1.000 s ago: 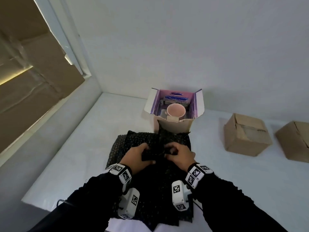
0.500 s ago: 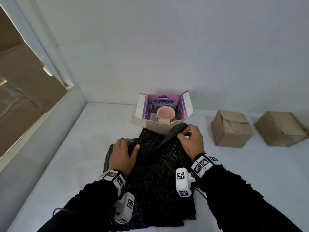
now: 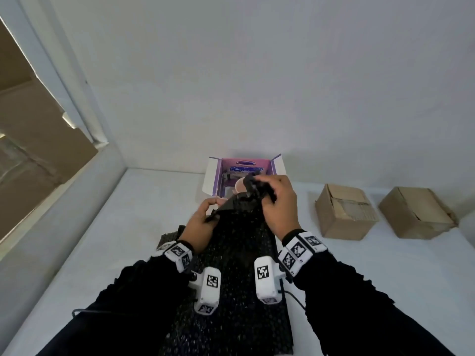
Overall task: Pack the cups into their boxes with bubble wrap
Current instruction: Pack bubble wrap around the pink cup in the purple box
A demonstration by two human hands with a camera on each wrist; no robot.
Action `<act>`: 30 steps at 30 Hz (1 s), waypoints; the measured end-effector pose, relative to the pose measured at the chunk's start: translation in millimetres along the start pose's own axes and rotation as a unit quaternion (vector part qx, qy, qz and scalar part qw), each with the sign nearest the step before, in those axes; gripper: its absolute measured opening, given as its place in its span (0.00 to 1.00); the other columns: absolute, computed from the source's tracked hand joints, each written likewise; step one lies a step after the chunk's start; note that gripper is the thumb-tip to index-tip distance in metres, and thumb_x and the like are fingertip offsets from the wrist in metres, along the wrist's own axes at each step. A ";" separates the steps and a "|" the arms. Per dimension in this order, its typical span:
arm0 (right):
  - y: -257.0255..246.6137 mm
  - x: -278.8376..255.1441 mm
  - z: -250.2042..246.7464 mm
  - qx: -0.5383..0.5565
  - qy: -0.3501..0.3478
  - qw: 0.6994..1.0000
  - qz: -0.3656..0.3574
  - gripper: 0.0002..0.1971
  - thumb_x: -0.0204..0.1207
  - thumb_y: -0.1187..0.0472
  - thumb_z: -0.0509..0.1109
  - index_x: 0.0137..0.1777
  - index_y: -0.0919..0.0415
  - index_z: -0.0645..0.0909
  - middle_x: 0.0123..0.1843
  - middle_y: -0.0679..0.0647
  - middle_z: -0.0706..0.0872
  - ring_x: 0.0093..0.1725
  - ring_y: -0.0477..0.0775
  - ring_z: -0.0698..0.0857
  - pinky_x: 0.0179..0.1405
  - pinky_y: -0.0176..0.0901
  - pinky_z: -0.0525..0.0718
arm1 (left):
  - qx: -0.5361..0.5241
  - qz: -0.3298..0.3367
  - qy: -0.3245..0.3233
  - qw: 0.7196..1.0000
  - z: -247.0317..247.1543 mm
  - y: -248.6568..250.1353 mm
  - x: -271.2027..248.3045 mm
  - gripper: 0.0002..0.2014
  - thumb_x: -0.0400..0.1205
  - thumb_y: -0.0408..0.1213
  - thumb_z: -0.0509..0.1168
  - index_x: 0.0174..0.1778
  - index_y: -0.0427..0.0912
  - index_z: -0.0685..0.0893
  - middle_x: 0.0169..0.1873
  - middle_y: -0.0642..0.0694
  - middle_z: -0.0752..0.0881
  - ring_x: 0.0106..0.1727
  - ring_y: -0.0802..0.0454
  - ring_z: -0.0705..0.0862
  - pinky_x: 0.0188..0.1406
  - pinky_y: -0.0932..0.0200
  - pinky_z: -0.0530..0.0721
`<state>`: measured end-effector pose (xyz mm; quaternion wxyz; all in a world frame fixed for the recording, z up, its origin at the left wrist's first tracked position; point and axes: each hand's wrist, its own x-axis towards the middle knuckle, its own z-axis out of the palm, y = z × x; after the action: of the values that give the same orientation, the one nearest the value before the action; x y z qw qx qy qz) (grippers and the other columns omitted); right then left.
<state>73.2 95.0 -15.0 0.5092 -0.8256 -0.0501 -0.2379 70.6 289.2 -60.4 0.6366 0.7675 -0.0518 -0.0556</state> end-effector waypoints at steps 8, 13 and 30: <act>9.2 3.4 14.6 -0.020 -0.102 0.991 -0.084 0.15 0.69 0.60 0.63 0.53 0.57 0.86 0.57 0.49 0.81 0.61 0.49 0.78 0.64 0.43 0.75 | -0.300 -0.092 -0.039 0.949 6.1 53.7 36.6 0.26 0.63 0.55 0.77 0.46 0.39 0.83 0.42 0.39 0.88 0.44 0.45 0.86 0.45 0.52 0.85; 18.9 32.4 9.8 0.015 -0.132 0.988 -0.077 0.24 0.63 0.59 0.71 0.60 0.55 0.73 0.61 0.52 0.73 0.64 0.49 0.74 0.64 0.42 0.75 | -0.158 0.001 -0.064 0.985 6.1 54.1 62.6 0.17 0.65 0.31 0.78 0.44 0.45 0.78 0.44 0.45 0.86 0.47 0.48 0.83 0.48 0.55 0.84; 75.7 150.6 36.3 -0.142 -0.168 0.973 -0.063 0.22 0.61 0.77 0.64 0.49 0.51 0.72 0.48 0.51 0.77 0.49 0.55 0.75 0.42 0.53 0.80 | 0.365 0.169 -0.024 0.915 -23.9 50.6 183.5 0.15 0.73 0.29 0.71 0.54 0.48 0.89 0.47 0.45 0.86 0.50 0.47 0.84 0.53 0.59 0.79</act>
<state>243.0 66.3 -23.4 0.3544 -0.9130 -0.1530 -0.1320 255.2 275.4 -9.8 0.3104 0.9247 -0.2130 0.0575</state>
